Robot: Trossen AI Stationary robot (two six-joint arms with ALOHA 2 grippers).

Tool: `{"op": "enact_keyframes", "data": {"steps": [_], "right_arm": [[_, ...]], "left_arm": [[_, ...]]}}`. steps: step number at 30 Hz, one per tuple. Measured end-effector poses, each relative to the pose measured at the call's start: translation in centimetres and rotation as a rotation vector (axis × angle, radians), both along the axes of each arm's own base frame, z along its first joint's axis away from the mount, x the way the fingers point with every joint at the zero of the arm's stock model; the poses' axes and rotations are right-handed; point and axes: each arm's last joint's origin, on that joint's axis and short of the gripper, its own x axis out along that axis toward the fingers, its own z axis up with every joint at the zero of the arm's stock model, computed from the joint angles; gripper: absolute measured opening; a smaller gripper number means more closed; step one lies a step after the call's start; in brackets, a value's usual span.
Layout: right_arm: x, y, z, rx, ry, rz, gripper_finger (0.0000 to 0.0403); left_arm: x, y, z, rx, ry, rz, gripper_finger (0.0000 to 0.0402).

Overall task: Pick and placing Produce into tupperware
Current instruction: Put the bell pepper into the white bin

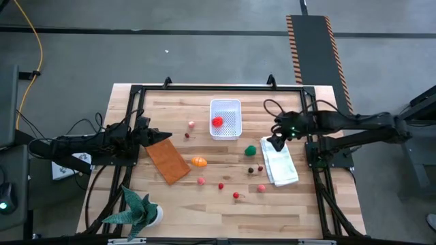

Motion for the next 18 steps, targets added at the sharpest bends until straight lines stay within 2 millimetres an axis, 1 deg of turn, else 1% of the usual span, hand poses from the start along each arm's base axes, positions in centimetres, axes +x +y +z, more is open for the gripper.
{"op": "enact_keyframes", "data": {"steps": [4, 14, 18], "right_arm": [[0.9, 0.0, -0.8, 0.018, 0.043, 0.014, 0.0281], [4.2, -0.1, -2.2, 0.030, 0.169, 0.135, 0.0281], [5.2, -0.2, -2.1, 0.020, 0.182, 0.176, 0.0281]], "left_arm": [[0.0, 0.0, 0.0, 0.000, 0.000, 0.000, 0.0001], [0.0, 0.0, 0.0, 0.000, 0.000, 0.000, 0.0001], [0.0, 0.0, 0.0, 0.000, 0.000, 0.000, 0.0001]]}}
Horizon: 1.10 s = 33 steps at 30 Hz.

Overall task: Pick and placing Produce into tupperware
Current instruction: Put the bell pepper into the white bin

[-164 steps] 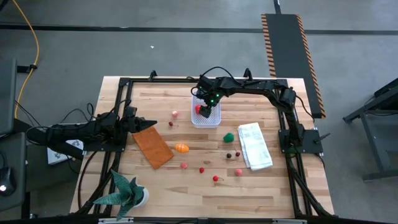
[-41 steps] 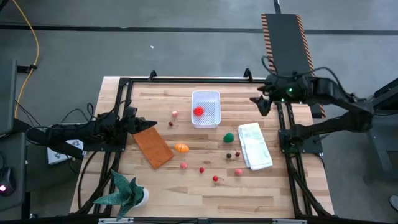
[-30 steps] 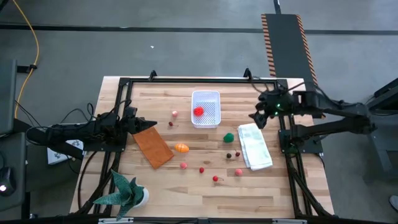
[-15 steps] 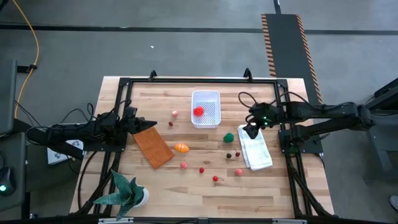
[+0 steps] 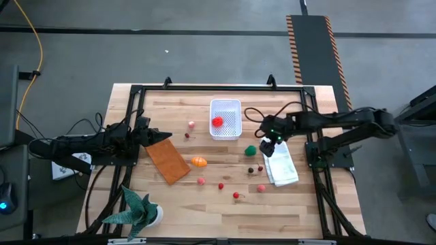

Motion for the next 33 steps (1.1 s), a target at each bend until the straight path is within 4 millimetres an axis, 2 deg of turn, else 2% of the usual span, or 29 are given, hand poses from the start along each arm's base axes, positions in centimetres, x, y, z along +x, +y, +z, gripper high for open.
{"op": "enact_keyframes", "data": {"steps": [6, 20, 33], "right_arm": [[1.6, -0.1, 0.8, -0.032, 0.029, 0.071, 0.0281], [5.1, -0.3, 0.9, -0.056, 0.186, 0.289, 0.0281], [5.8, -0.2, 1.0, -0.032, 0.216, 0.401, 0.0281]], "left_arm": [[0.0, 0.0, 0.0, 0.000, 0.000, 0.000, 0.0001], [0.0, 0.0, 0.0, 0.000, 0.000, -0.002, 0.0001], [0.0, -0.1, -0.1, 0.000, 0.008, -0.041, 0.0001]]}}
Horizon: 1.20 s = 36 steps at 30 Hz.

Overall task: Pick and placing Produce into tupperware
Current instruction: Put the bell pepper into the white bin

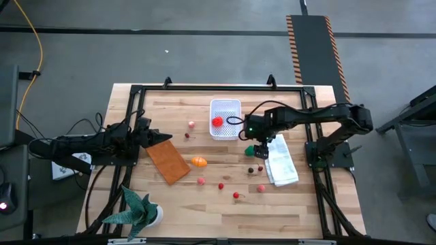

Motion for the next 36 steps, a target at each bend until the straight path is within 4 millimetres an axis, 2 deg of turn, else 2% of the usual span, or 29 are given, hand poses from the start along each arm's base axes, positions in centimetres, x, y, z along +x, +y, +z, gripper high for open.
{"op": "enact_keyframes", "data": {"steps": [14, 22, 30, 36], "right_arm": [[0.7, 0.1, -1.7, 0.026, 0.083, 0.113, 0.0281], [2.7, -0.2, -0.9, -0.008, 0.066, 0.180, 0.0281], [3.5, -0.4, -2.6, -0.006, 0.127, 0.230, 0.0281], [4.4, -0.5, -3.5, -0.036, 0.100, 0.238, 0.0281]], "left_arm": [[0.0, 0.0, 0.0, 0.001, 0.001, 0.000, 0.0001], [0.0, 0.0, 0.0, 0.001, 0.001, -0.001, 0.0001], [0.0, 0.0, 0.0, 0.001, 0.001, 0.000, 0.0001], [0.0, 0.0, 0.0, 0.001, 0.001, -0.001, 0.0001]]}}
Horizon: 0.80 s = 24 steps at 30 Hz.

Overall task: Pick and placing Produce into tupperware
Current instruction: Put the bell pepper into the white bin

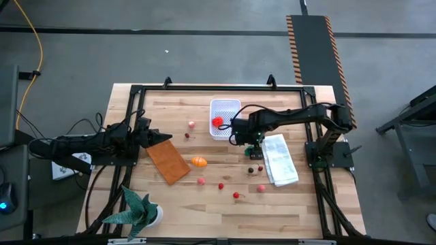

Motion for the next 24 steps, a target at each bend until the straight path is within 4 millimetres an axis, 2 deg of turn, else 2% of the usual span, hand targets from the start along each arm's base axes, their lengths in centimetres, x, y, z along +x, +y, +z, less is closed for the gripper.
{"op": "enact_keyframes", "data": {"steps": [3, 14, 24], "right_arm": [[0.2, 0.0, -0.6, -0.002, -0.038, -0.008, 0.0281], [-1.0, 0.1, -2.8, 0.017, 0.022, -0.027, 0.0281], [-0.4, 0.2, -2.8, 0.016, -0.035, -0.023, 0.0281]], "left_arm": [[0.0, 0.0, 0.0, 0.000, 0.000, -0.004, 0.0001], [0.0, -0.1, 0.0, -0.001, 0.002, -0.021, 0.0001], [0.0, -0.1, 0.0, -0.002, 0.003, -0.021, 0.0001]]}}
